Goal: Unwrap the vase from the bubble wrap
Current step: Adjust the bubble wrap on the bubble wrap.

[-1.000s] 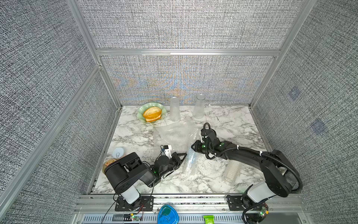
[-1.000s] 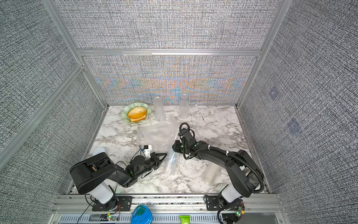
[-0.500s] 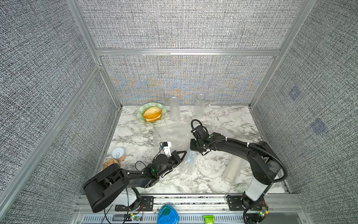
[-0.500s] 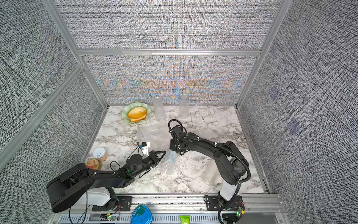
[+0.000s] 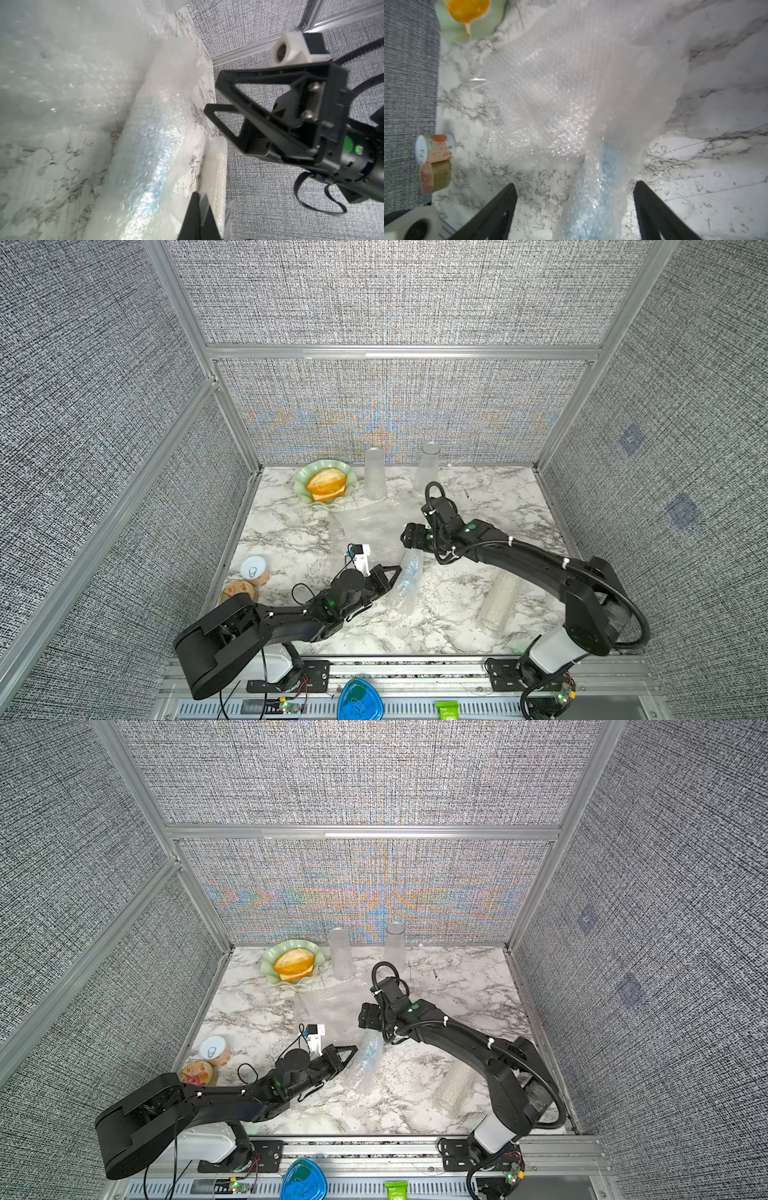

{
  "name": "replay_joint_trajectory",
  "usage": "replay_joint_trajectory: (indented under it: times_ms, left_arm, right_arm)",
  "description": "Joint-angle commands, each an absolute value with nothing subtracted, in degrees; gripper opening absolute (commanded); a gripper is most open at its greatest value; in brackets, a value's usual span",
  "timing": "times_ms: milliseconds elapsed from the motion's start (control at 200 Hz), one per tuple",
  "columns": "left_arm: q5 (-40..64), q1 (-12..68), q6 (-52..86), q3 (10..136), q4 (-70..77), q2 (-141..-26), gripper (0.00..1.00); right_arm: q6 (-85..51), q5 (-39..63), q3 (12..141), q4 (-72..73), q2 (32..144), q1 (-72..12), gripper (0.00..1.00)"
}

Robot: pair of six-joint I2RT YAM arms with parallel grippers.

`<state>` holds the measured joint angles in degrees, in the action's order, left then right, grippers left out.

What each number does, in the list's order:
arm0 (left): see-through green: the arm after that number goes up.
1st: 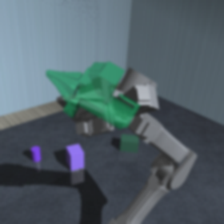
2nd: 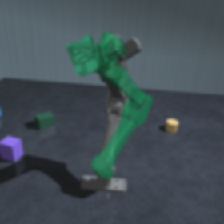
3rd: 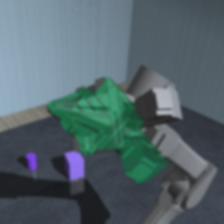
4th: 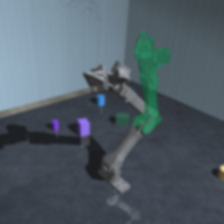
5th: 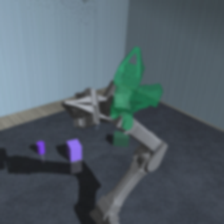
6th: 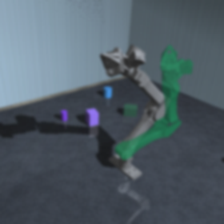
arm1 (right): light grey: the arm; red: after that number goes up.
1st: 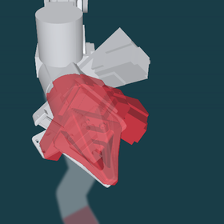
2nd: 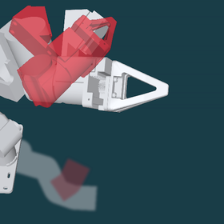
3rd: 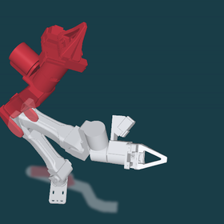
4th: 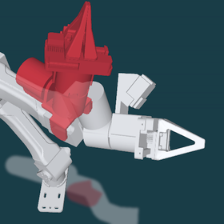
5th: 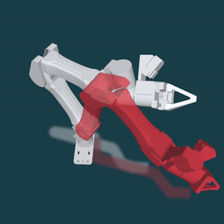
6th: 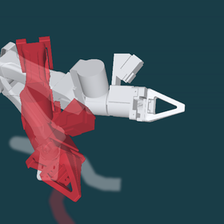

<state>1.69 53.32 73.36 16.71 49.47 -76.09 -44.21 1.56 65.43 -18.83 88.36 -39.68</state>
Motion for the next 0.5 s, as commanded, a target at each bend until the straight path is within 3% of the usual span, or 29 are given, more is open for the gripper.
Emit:
replay_joint_trajectory:
  times_ms: [0,320,495]
  left_arm:
    - [1.57,54.23,69.33,19.18,44.62,-75.49,0.00]
    - [0.64,59.02,59.33,31.01,29.83,-79.24,0.00]
    - [2.97,61.22,56.54,36.18,26.74,-85.16,0.29]
  right_arm:
    - [-43.76,1.23,63.57,-14.90,84.55,-38.26,0.84]
    - [-43.09,-1.13,55.04,-15.33,74.34,-33.43,0.84]
    - [-42.55,-2.30,51.17,-17.20,70.60,-32.13,0.84]
